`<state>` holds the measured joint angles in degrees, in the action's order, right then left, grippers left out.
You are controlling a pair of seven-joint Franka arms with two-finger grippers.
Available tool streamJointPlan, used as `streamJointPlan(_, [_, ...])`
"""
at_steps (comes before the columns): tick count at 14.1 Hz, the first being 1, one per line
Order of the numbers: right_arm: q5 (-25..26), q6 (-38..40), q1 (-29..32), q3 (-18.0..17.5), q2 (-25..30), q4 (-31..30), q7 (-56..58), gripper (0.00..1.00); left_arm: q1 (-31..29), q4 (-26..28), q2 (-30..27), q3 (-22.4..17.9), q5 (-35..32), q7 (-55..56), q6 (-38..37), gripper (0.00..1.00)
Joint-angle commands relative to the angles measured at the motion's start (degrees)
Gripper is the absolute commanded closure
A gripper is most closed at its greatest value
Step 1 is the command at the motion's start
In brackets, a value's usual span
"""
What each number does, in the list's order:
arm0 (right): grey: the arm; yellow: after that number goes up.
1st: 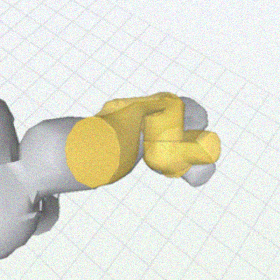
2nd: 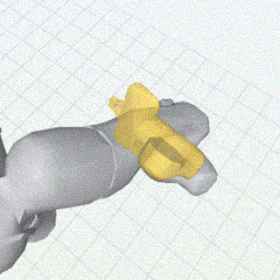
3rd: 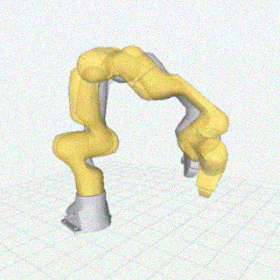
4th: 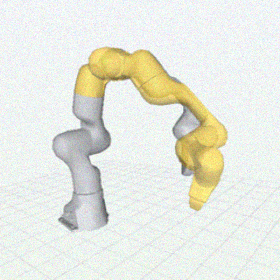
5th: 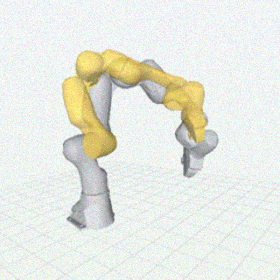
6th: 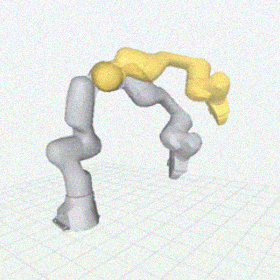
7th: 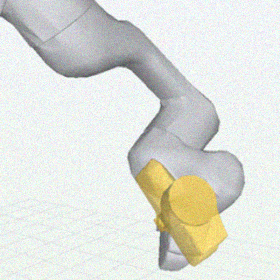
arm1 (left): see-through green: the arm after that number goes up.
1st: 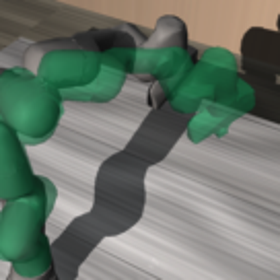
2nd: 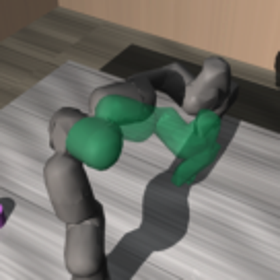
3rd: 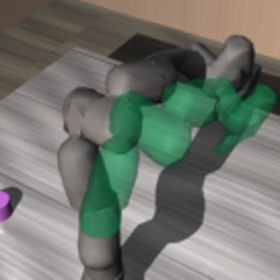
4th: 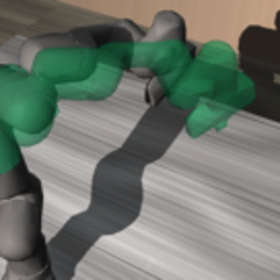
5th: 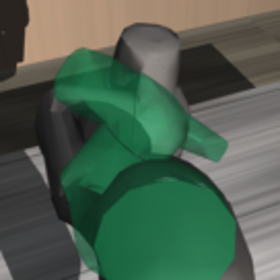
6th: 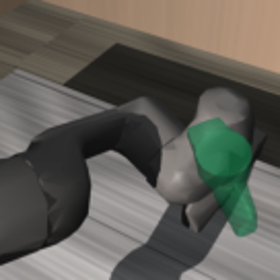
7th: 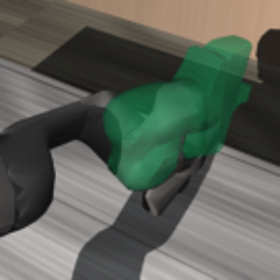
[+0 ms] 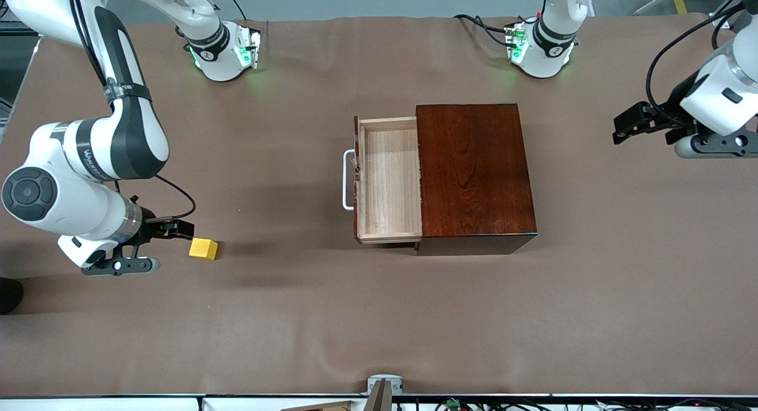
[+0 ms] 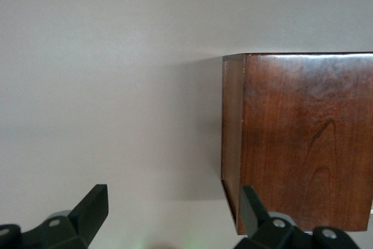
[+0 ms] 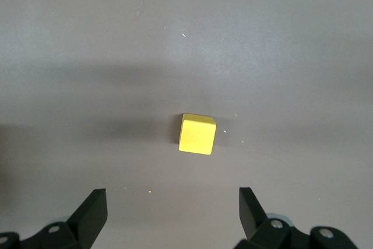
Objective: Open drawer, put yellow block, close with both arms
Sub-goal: 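Lower the right gripper over the yellow cube and grasp it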
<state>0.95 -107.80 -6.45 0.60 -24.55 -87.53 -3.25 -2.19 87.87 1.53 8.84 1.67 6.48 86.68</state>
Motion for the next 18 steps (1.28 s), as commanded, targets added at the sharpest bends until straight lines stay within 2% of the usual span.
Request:
streamJointPlan(1, [-0.51, -2.31, -0.93, 0.11, -2.16, 0.61, -2.89, 0.0, -0.62, 1.08, -0.83, 0.3, 0.09, -1.11, 1.04, 0.0])
streamJointPlan(9, [-0.42, -16.97, 2.93, 0.2, -14.19, 0.79, -2.9, 0.0, -0.45, -0.06, 0.58, 0.21, 0.09, -0.07, 3.49, 0.0])
streamJointPlan(18, [-0.42, -18.94, 2.76, 0.2, -15.61, -5.19, -2.63, 0.0, -0.01, -0.06, 1.9, 0.65, 0.0, 0.2, 4.64, 0.0])
